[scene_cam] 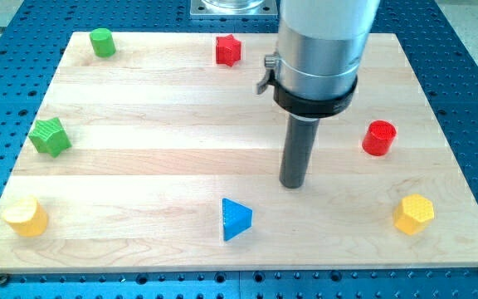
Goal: Place your arm in between red star and hexagon
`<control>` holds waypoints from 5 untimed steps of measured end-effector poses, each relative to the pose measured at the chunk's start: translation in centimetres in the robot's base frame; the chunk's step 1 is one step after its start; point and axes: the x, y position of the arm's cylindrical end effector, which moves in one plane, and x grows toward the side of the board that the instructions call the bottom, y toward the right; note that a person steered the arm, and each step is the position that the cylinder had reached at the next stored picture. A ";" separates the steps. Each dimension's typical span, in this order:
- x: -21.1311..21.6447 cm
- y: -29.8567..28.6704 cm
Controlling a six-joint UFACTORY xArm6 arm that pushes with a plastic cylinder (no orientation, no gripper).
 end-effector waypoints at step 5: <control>0.3 4.4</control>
